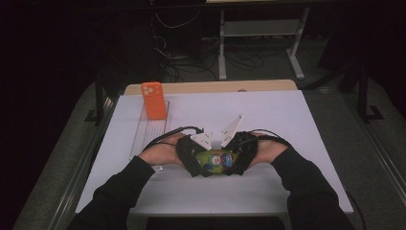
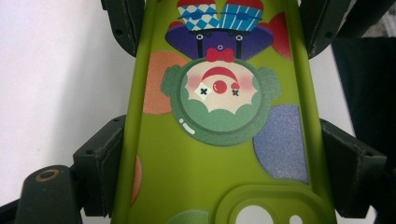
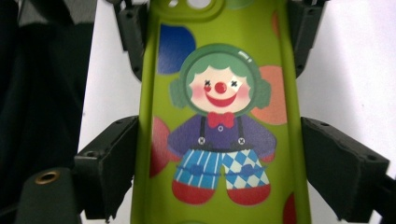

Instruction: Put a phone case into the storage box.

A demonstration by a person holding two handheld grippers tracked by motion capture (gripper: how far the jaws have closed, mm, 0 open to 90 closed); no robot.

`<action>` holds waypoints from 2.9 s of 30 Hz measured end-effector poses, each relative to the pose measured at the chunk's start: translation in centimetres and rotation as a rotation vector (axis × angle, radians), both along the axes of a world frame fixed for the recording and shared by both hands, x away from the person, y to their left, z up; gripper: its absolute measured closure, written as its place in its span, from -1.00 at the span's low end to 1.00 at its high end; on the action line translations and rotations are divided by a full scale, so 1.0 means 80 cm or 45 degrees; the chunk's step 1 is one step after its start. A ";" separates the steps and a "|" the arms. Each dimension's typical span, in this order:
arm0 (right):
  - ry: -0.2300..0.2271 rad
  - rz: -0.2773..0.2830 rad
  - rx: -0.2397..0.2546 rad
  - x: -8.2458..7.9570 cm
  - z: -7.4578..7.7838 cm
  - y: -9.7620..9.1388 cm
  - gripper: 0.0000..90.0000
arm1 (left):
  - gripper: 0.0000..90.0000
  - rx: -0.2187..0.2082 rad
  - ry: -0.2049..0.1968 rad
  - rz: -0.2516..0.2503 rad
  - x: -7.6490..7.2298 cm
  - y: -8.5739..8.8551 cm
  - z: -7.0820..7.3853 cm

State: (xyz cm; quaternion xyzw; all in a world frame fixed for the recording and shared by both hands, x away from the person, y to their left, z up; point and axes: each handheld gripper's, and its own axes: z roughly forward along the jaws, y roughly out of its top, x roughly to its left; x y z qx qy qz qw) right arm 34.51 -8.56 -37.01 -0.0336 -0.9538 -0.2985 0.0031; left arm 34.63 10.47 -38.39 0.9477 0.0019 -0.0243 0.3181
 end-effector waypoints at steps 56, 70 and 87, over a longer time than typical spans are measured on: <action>-0.400 -0.817 0.231 -0.054 -0.052 -0.038 -0.99 | -0.66 0.008 0.005 0.701 -0.005 0.035 -0.008; -0.703 -0.674 0.120 -0.063 -0.053 -0.031 -0.99 | -0.66 0.033 0.002 0.680 -0.006 0.034 -0.007; -1.119 -0.511 -0.030 -0.076 -0.060 -0.016 -0.99 | -0.66 0.033 0.003 0.686 -0.007 0.028 -0.009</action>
